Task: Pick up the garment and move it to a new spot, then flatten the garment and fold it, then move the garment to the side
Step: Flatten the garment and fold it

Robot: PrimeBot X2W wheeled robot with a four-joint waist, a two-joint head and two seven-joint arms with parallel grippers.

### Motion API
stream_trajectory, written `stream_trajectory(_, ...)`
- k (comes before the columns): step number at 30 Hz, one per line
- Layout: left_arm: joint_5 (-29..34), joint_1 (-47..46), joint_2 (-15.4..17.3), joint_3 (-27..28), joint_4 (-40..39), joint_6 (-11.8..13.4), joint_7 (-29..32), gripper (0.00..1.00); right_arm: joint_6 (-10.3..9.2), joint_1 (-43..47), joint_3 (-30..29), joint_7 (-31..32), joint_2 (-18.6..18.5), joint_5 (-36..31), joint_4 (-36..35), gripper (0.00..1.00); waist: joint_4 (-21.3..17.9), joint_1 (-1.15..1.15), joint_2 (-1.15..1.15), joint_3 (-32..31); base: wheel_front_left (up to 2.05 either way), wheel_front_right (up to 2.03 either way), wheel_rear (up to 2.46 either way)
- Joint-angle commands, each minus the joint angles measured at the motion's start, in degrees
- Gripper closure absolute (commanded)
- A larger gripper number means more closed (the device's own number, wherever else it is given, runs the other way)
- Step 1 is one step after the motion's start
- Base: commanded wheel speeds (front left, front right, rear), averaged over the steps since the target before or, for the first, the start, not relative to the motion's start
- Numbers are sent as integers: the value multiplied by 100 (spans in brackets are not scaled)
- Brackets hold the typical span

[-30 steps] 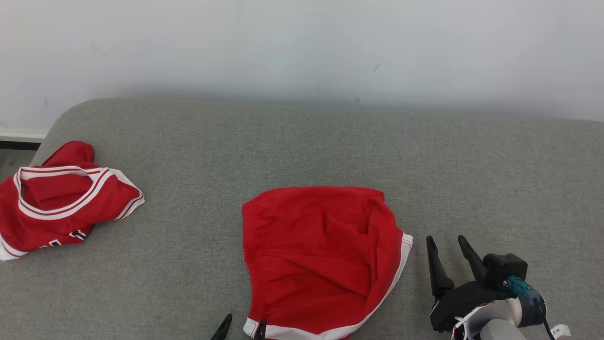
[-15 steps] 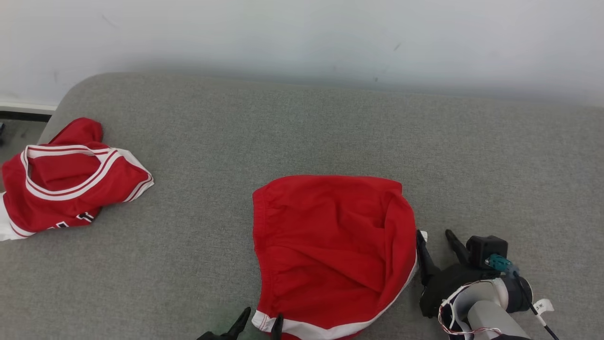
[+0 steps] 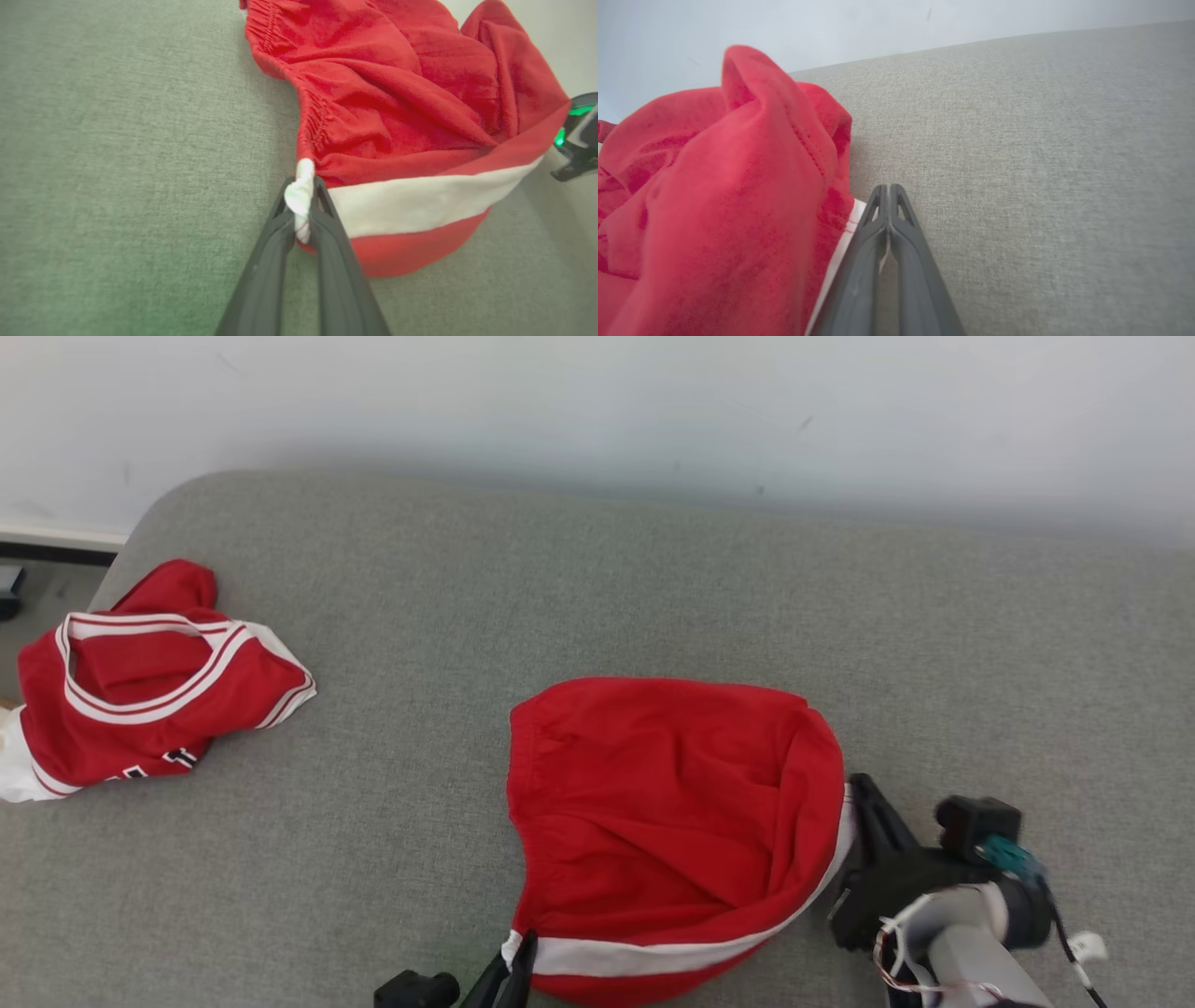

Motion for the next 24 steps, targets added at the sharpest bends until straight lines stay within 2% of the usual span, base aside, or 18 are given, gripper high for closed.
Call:
stream_trajectory(1, 5, 133, 13, 58, -88, 10, -14, 100, -13, 207, -79, -8, -27, 106, -157, 100, -47, -1, 0, -85, 0, 0, 0)
stream_trajectory(5, -20, 500, 14, 425, -622, 11, -14, 100, -13, 1038, -232, -9, -106, 340, -1133, 100, -149, -1, 0, -252, 0, 0, 0)
stream_trajectory(11, 51, 878, 16, 815, -1067, 13, -15, 100, -13, 2005, -465, -10, -115, 554, -1977, 100, -323, -1, 0, -325, 0, 0, 0)
stream_trajectory(15, -10, 958, 16, 796, -1044, 13, -15, 100, -13, 2397, -462, -8, -62, 668, -2244, 100, -452, -1, 0, -322, 0, 0, 0)
stream_trajectory(19, 58, 977, 16, 721, -813, 12, -14, 100, -13, 2527, -322, -10, -40, 635, -2082, 100, -539, -1, 0, -356, 0, 0, 0)
stream_trajectory(20, 118, 979, 16, 725, -741, 12, -14, 88, -13, 2539, -301, -9, -39, 606, -2028, 70, -551, -1, 0, -378, 0, 0, 0)
stream_trajectory(21, 137, 974, 16, 745, -711, 12, -15, 7, -13, 2546, -288, -9, -30, 602, -2003, 1, -557, -1, 0, -396, 0, 0, 0)
stream_trajectory(22, 106, 1004, 16, 770, -668, 12, -15, 0, -13, 2558, -286, -9, -26, 589, -2000, 0, -558, -1, 0, -422, 0, 0, 0)
stream_trajectory(24, 102, 1083, 15, 812, -662, 12, -14, 0, -13, 2614, -265, -9, -57, 511, -2043, 0, -546, -1, 0, -467, 0, 0, 0)
